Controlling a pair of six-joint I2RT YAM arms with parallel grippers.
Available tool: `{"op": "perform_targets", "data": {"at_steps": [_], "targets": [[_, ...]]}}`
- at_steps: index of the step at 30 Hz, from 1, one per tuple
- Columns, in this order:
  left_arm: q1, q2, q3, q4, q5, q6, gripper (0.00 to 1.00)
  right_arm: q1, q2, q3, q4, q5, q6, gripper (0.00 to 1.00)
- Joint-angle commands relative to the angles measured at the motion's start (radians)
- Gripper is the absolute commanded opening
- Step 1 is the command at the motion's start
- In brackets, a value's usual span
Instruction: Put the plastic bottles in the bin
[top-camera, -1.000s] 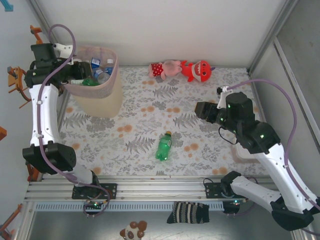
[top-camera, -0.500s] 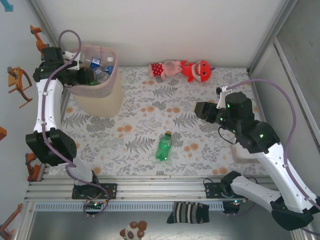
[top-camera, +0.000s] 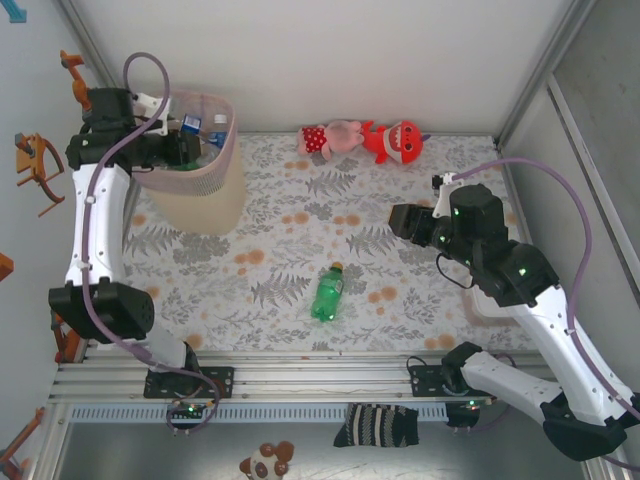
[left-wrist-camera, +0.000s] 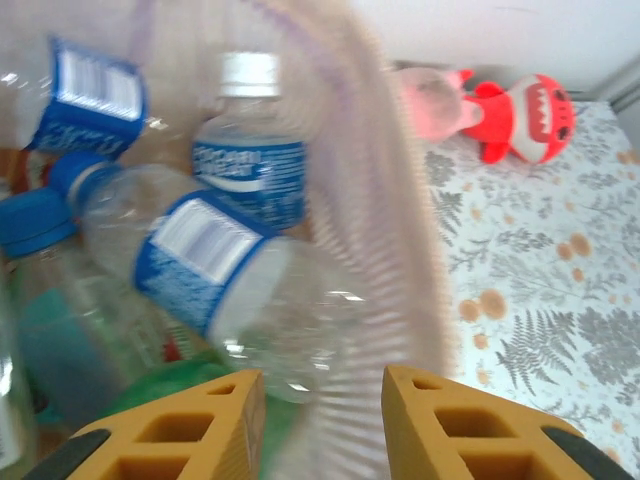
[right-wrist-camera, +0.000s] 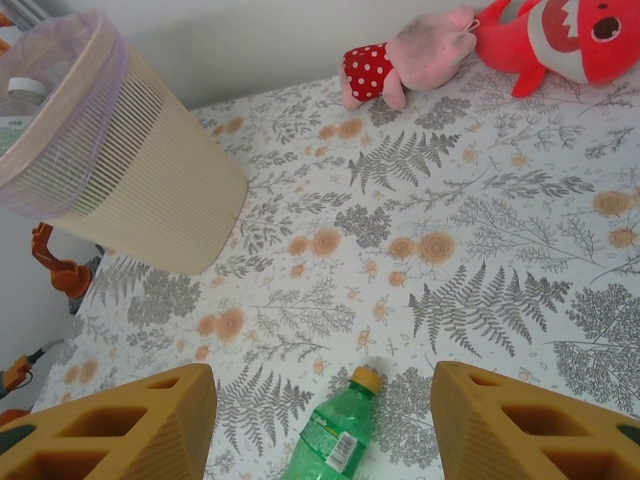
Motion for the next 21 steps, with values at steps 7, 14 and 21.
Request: {"op": "perform_targets", "data": {"at_steps": [7, 14, 21], "targets": [[-0.257, -0.181, -0.133, 0.106, -0.119, -0.098, 0.4, 0.004, -0.018, -0.019, -0.014, 0.046, -0.002, 0.58], [-0.488, -0.228, -0.286, 0.197, -0.261, -0.159, 0.47, 0.002, -0.03, -0.024, -0.04, 0.066, -0.012, 0.58], [-0.7, -0.179, -0.401, 0.247, -0.394, -0.209, 0.5, 0.003, -0.044, -0.039, -0.046, 0.074, -0.013, 0.58]]}}
